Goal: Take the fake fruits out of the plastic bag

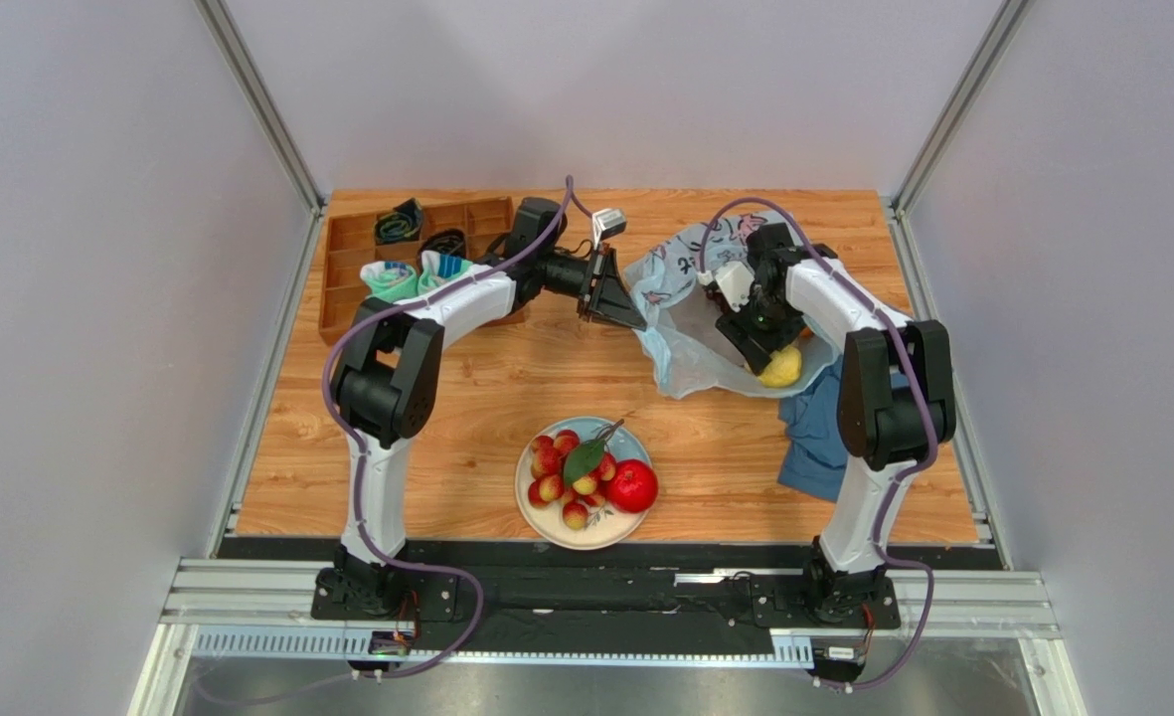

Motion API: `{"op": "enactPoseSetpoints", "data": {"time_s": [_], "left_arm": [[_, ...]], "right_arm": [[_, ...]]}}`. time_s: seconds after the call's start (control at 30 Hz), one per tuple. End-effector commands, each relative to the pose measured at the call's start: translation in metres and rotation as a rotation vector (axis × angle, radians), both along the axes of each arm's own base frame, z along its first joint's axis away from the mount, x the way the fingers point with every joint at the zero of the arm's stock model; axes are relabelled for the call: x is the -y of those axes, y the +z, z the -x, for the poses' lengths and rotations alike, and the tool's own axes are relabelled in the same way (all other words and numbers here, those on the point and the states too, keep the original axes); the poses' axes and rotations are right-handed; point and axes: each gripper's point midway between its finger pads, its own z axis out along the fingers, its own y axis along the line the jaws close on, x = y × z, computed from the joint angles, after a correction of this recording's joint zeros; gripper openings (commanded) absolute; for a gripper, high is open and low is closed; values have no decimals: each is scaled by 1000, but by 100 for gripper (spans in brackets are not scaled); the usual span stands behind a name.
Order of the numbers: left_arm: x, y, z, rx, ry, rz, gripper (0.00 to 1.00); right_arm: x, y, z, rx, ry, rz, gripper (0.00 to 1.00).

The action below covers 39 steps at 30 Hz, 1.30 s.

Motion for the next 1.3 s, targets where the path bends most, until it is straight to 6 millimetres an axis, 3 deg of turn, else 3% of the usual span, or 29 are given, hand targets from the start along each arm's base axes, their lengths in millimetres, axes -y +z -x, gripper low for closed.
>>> {"op": "enactPoseSetpoints", "data": {"time_s": [0.0,0.03,0.1,0.13,0.27,0.37,0.4,0.6,0.63,0.77,0.9,1.03,1.27], "left_arm": [[6,45,-2,118,-23,77,0],[6,43,-4,117,-21,77,0],[8,45,-6,117,-19,82,0],[8,44,-8,111,-16,82,0],[9,46,-10,92,-15,83,0],[9,44,-10,84,-21,83,0],[9,44,-10,81,-22,82,0],[5,50,-4,106,-25,82,0],[4,55,-3,127,-26,88,0],[0,58,0,140,-22,87,0],[-5,61,-1,150,-12,88,0],[-9,64,-2,153,-4,88,0],[-16,68,-12,158,28,89,0]], "right_arm": [[-33,83,11,125,43,-183,29],[-49,112,22,162,81,-274,29],[-73,138,40,200,155,-365,29],[-94,161,57,238,227,-449,29],[-141,158,110,189,368,-551,30],[-170,144,135,139,445,-569,30],[-173,128,141,91,409,-572,30],[-199,89,102,56,190,-580,29],[-207,97,92,63,157,-602,29],[-229,86,79,9,127,-611,29],[-256,71,89,-96,140,-639,31],[-278,55,120,-188,200,-620,31],[-276,32,139,-249,159,-582,31]]}}
